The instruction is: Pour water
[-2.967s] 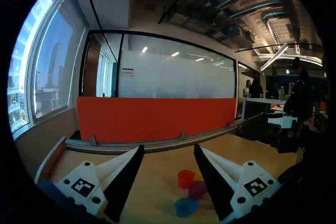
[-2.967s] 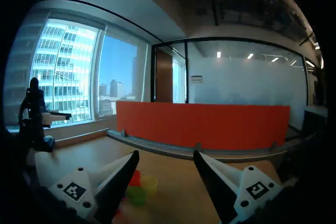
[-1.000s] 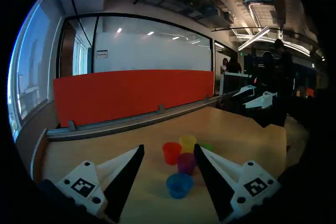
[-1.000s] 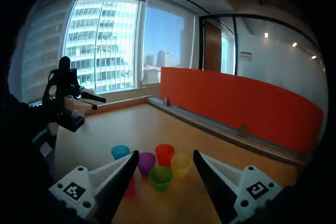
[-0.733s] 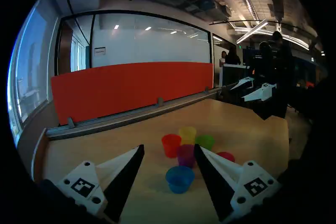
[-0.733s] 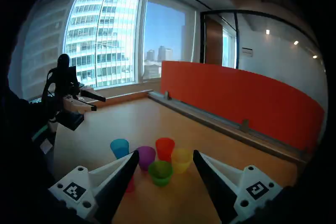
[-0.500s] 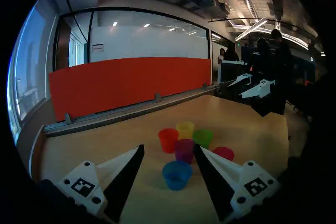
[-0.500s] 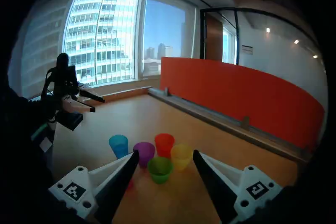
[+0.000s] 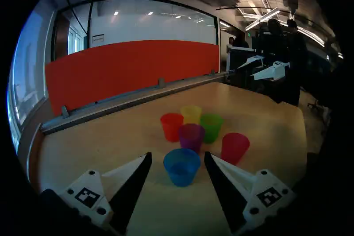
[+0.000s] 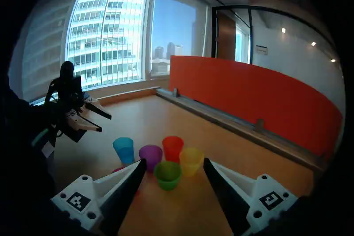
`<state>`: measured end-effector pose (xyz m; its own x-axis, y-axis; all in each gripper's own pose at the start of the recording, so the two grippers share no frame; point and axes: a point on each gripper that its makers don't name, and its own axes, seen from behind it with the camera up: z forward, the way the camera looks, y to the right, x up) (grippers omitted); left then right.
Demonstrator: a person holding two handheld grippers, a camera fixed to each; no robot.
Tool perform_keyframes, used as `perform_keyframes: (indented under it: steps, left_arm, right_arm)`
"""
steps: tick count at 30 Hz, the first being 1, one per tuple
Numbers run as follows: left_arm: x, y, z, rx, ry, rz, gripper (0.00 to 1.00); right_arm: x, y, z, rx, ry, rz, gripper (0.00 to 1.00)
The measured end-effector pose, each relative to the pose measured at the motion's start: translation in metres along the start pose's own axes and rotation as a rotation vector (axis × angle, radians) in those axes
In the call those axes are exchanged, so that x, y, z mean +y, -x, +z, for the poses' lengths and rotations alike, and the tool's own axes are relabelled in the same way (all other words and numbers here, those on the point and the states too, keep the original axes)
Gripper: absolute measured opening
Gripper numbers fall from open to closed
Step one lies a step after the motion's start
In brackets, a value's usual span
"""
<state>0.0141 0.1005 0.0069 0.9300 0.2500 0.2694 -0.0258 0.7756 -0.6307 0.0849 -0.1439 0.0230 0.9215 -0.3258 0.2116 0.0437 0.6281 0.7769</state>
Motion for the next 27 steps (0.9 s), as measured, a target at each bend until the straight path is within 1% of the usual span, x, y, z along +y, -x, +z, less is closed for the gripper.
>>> perform_keyframes:
  steps: [5,12,23,27]
  left_arm:
    - [0.002,0.018,0.008,-0.050,0.002,0.010,0.87]
    - [0.005,0.041,0.020,-0.118,0.012,0.036,0.87]
    - [0.009,0.063,0.037,-0.207,0.047,0.035,0.87]
    - [0.008,0.070,0.044,-0.236,0.053,0.043,0.87]
  right_arm:
    - [0.000,0.002,0.001,-0.002,-0.001,0.000,1.00]
    - [0.001,0.004,0.003,-0.005,-0.001,0.004,0.99]
    - [0.002,0.008,0.007,-0.009,-0.001,0.009,1.00]
    - [0.003,0.009,0.007,-0.010,-0.002,0.011,0.99]
